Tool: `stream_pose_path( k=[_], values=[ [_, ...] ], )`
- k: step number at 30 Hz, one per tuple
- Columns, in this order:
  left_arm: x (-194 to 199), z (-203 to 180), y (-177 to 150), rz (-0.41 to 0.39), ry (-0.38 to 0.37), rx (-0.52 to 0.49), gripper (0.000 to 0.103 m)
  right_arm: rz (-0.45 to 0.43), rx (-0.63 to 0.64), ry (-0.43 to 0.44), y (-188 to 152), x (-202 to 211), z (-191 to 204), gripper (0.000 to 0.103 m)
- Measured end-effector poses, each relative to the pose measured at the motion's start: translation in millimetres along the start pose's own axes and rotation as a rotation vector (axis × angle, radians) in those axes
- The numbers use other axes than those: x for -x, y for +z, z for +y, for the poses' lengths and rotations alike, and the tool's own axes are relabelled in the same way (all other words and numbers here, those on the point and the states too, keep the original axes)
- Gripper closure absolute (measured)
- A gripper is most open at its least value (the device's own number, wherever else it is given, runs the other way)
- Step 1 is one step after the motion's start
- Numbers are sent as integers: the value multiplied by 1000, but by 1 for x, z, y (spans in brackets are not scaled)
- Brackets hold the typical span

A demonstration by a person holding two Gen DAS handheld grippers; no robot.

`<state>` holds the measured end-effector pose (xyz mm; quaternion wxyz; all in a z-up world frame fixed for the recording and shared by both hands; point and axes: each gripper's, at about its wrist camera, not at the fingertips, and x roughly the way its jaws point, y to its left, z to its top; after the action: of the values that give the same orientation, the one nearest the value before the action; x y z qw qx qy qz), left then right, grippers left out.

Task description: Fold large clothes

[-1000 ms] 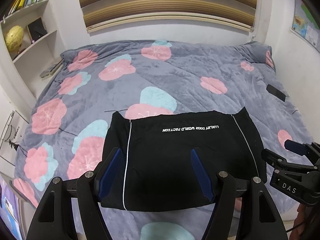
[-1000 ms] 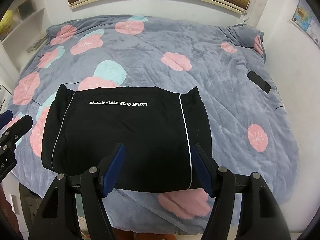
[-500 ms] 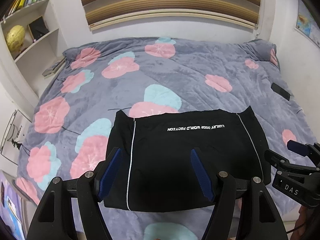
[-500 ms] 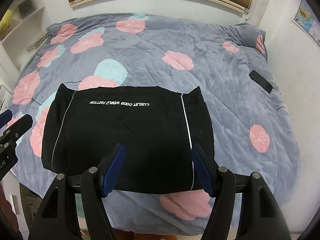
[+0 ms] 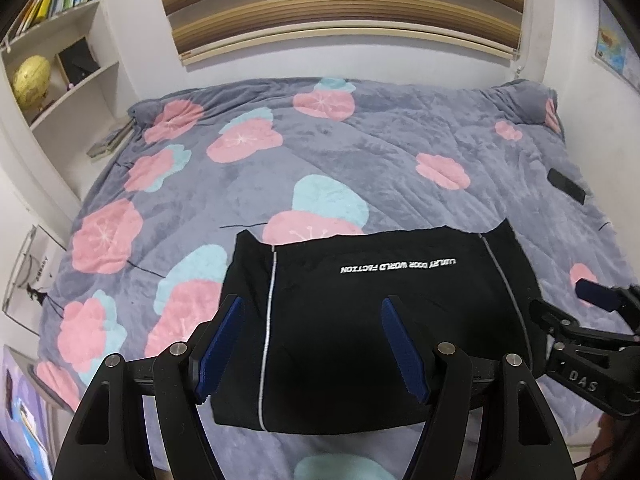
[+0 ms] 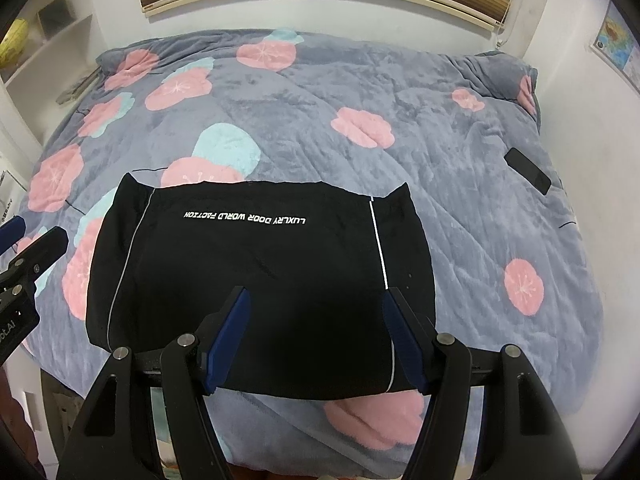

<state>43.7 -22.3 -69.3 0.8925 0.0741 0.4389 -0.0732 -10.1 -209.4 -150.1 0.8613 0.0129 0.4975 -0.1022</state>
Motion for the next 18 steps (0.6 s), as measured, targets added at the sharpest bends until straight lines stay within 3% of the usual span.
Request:
stream_pose_path(
  k=[18],
  values=[
    [-27, 4, 31, -13, 43, 3, 30, -21, 4, 8, 38, -20, 4, 33]
  ],
)
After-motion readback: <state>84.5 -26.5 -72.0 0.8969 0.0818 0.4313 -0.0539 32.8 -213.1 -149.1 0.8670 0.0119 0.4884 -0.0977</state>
